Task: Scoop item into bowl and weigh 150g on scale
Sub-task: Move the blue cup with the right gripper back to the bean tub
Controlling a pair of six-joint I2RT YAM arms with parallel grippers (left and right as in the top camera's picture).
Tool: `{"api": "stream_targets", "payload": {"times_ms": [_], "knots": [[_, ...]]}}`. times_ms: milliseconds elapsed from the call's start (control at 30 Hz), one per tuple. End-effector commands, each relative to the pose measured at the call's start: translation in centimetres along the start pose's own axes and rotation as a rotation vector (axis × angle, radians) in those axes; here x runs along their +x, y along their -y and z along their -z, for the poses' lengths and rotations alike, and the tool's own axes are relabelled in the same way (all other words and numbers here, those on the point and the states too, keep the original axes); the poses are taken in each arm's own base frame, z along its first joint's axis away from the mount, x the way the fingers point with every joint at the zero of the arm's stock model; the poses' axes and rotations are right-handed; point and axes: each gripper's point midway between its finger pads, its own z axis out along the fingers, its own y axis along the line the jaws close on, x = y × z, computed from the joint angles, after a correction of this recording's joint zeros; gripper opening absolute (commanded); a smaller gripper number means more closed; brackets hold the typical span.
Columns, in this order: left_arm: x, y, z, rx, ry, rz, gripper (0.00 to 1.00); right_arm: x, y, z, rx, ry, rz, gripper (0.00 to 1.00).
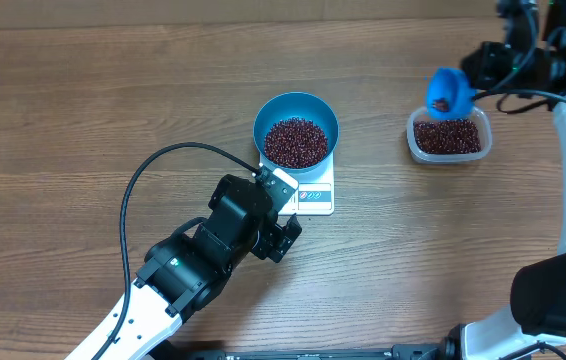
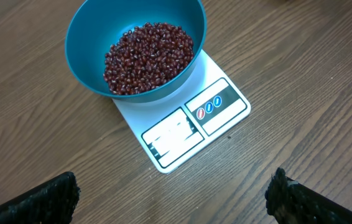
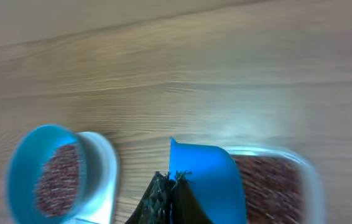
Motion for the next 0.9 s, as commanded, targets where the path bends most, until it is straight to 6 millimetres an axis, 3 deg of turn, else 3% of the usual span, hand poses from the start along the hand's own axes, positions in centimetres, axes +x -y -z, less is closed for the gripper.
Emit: {"api": "stream_targets", "payload": {"times_ms": [0,300,867], "knots": [[0.2,-0.2,-0.2,-0.014,-0.007,0.013,1.0,-1.0,2.0,1.9,0.145,0.041,0.015,0.04],[0.2,-0.2,-0.2,-0.013,-0.007,0.013,0.99,-0.3,5.2,2.8,0.429,0.004,0.042,0.04],[0.2,-0.2,-0.2,-0.013,-0.007,0.013,1.0,-0.4,3.7,4.4,0.789,0.001,0.197,0.04]]}}
